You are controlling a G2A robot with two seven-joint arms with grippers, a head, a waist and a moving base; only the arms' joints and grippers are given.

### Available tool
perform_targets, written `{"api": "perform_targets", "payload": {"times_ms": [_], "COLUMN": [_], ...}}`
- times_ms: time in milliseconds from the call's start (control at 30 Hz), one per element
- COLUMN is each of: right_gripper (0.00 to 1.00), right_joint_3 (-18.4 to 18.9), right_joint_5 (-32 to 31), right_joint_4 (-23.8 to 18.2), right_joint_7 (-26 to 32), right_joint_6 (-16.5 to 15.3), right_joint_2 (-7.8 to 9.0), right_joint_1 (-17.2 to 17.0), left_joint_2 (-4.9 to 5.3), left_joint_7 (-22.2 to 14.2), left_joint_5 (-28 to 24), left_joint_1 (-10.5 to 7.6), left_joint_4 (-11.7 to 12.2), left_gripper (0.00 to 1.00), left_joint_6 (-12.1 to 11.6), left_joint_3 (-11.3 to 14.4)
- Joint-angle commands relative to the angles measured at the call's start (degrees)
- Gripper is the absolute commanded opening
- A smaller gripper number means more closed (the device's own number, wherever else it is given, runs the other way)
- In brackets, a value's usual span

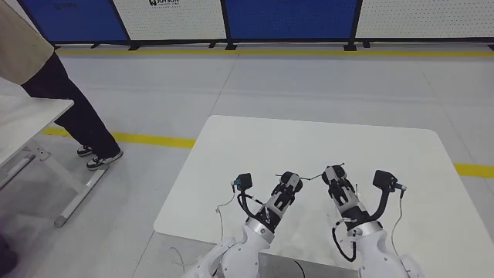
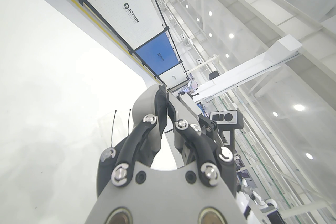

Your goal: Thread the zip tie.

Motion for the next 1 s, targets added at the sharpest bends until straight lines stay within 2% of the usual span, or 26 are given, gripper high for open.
{"api": "perform_targets", "payload": {"times_ms": [0,967], "right_gripper": [0.00,0.00], "right_joint_3": [0.2,-0.1], "right_joint_5": [0.0,-0.6], "right_joint_4": [-0.2,0.9], "right_joint_7": [0.1,0.7], "right_joint_6": [-0.1,-0.4], "right_joint_2": [-0.01,-0.58], "right_joint_1": [-0.2,0.4], "left_joint_2": [0.00,0.00], "left_joint_7": [0.0,0.0], "left_joint_5": [0.0,0.0], "left_joint_1": [0.00,0.00], "left_joint_4": [0.0,0.0], "left_gripper": [0.00,0.00], "left_joint_6": [0.0,0.0], "left_joint_3": [0.0,0.0]}}
